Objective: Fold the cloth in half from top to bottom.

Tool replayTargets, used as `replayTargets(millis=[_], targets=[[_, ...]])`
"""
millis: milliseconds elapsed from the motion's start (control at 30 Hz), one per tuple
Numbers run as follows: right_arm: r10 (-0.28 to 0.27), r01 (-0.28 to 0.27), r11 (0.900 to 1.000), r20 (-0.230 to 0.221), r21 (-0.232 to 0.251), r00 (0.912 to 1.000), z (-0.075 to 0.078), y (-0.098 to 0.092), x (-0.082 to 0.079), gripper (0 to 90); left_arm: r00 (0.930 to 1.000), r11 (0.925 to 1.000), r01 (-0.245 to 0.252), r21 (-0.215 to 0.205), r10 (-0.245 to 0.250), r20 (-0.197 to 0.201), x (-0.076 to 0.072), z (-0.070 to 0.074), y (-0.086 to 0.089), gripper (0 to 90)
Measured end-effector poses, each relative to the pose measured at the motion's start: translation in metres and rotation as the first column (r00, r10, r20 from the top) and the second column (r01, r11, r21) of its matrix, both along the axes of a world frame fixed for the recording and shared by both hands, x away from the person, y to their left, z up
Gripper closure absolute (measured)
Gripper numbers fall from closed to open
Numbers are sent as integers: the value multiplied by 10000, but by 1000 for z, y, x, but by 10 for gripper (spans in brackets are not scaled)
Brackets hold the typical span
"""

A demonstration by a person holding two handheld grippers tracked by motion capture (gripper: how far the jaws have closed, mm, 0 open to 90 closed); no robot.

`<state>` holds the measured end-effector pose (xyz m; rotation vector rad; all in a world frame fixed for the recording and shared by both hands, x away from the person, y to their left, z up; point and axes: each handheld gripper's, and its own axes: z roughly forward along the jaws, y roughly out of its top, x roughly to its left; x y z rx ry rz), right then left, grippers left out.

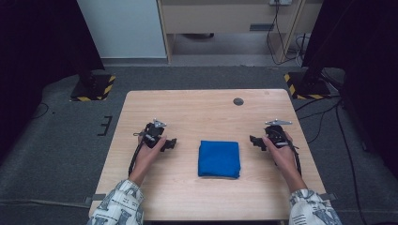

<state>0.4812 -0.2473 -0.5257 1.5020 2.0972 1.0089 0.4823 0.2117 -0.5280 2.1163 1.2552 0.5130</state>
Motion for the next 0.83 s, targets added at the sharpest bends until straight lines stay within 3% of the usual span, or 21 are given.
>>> replayTargets(millis=[300, 467, 500, 833], targets=[[-146, 141, 9991, -119, -411, 9998, -8, 2, 0, 76, 10000, 10000, -38, 19, 38, -34, 0, -5, -4, 49], [-269, 282, 9938, 136, -1072, 9995, -13, 4, -3, 74, 9999, 9998, 63, -195, -61, 86, -3, -8, -4, 32], [-264, 283, 9937, 186, -1084, 9995, -14, 4, -3, 72, 9997, 9996, 131, -265, -125, 220, -4, -10, -4, 25], [-149, 166, 9940, 170, -1084, 9997, -14, 2, -24, 71, 9997, 9996, 113, -252, -107, 225, -7, -10, -3, 17]])
